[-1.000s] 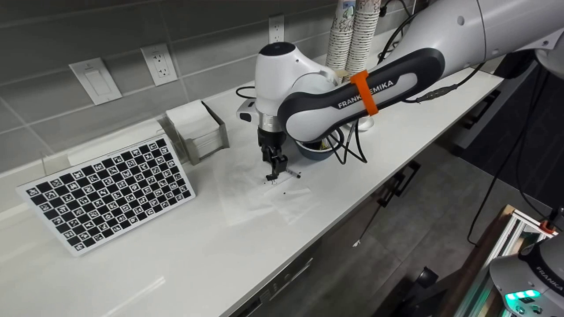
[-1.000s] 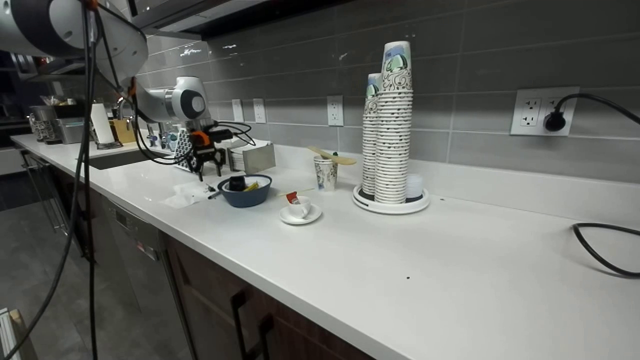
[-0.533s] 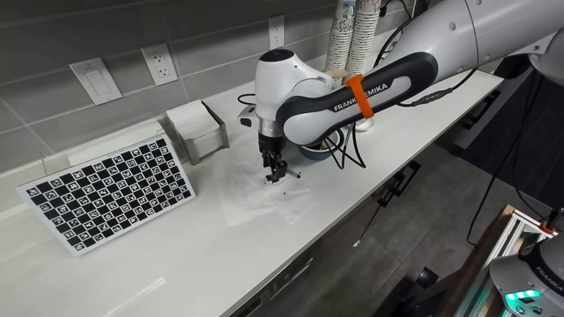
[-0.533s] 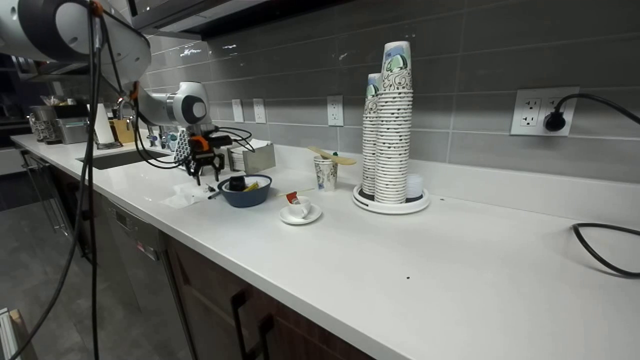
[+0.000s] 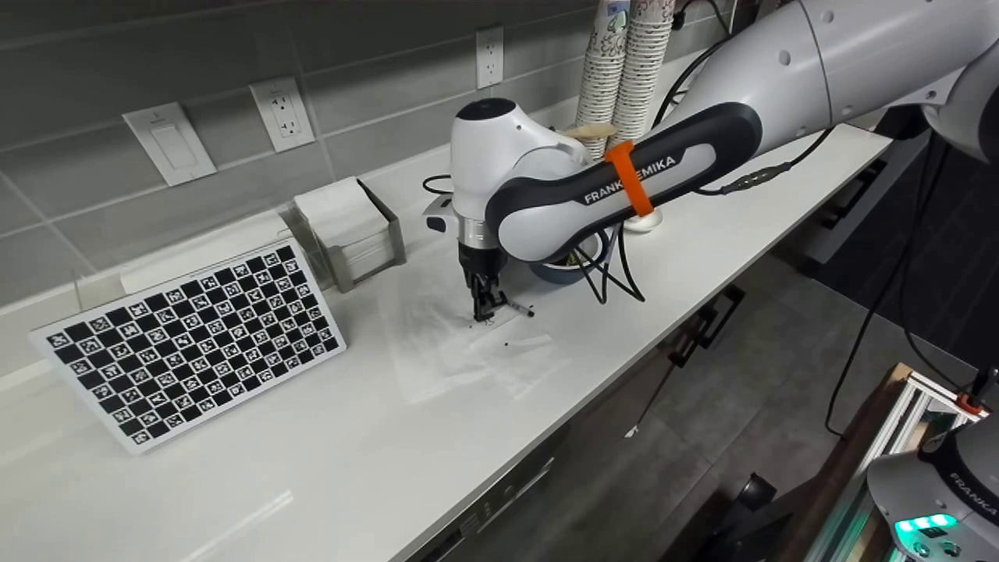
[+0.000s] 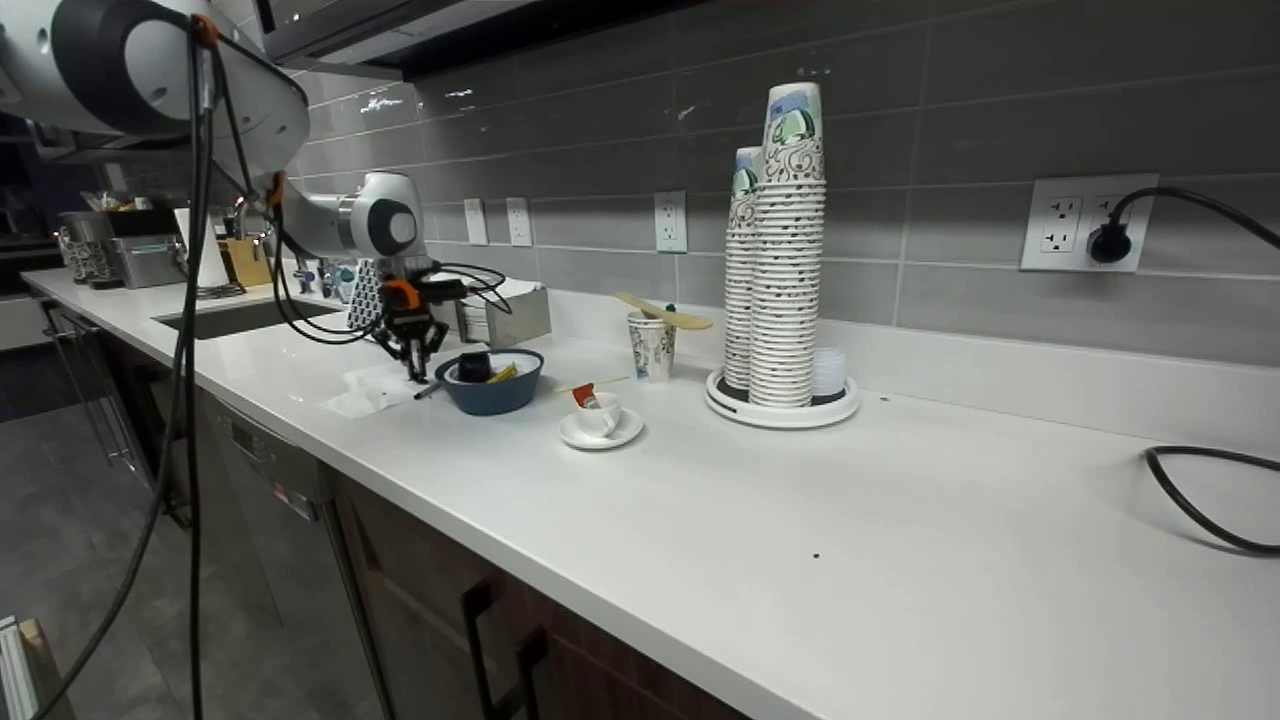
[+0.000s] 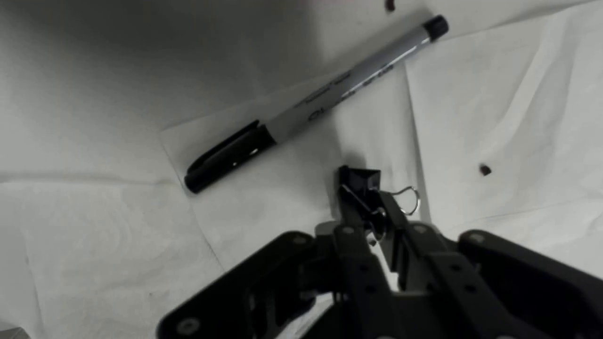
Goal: Put the black object inside the tea cup
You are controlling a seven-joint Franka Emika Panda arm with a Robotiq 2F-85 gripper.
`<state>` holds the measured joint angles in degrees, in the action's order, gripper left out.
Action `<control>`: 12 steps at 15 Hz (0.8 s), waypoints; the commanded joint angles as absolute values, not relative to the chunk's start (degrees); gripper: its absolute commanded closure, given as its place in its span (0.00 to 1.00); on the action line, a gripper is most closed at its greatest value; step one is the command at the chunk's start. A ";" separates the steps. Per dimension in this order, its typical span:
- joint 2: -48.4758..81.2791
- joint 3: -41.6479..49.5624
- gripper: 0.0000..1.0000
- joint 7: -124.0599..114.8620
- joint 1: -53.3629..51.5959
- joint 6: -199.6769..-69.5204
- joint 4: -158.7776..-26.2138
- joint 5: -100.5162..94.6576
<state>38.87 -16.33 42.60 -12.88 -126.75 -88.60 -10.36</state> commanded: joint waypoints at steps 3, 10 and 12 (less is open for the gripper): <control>38.56 -15.40 1.00 41.95 -13.57 -123.32 -85.72 -10.45; 27.69 -12.99 0.99 35.79 -13.60 -126.40 -93.05 -12.67; 23.55 -11.79 0.99 30.46 -13.54 -127.03 -96.69 -13.07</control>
<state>30.98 -13.83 37.50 -13.08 -124.95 -88.98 -11.44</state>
